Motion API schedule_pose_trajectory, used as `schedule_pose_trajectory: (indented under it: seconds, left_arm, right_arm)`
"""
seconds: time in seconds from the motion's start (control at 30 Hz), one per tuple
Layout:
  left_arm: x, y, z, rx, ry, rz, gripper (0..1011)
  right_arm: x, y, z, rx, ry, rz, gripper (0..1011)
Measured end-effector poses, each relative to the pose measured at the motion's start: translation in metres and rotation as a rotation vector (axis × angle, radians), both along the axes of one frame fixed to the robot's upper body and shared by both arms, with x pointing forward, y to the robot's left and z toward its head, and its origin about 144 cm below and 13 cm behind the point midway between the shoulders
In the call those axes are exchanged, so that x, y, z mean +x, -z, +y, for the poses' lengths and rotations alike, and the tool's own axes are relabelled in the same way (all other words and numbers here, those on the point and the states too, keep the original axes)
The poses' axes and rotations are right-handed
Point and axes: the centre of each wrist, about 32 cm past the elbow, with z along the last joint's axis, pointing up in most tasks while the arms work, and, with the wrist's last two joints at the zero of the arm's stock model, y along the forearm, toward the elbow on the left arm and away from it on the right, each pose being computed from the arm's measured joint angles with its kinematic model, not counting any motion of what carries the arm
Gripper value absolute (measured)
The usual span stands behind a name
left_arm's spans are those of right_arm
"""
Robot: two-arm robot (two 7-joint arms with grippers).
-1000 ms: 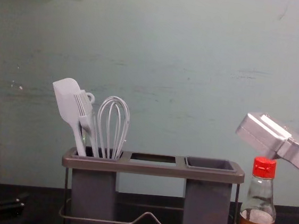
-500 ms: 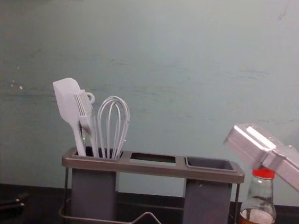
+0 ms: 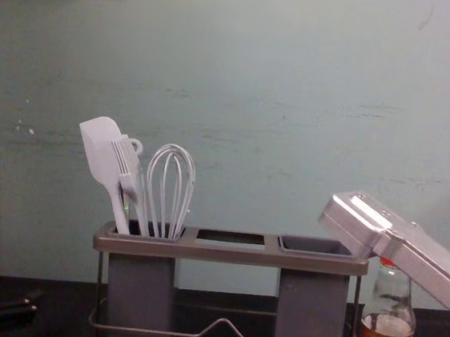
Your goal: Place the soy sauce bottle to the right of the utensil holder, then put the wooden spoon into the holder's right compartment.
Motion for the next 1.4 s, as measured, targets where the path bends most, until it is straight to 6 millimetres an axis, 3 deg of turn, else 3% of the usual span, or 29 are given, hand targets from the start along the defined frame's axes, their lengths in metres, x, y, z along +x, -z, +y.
schedule_pose_trajectory:
  seconds: [0.57,1.4]
  left_arm:
    - [0.000,0.000,0.000,0.000,0.000,0.000,1011]
    - [0.000,0.000,0.000,0.000,0.000,0.000,1012]
  right_arm:
    - [0.008,0.003,0.011,-0.018,-0.031,-0.002,1000]
    - [0.010,0.004,0.011,-0.035,-0.039,0.010,1000]
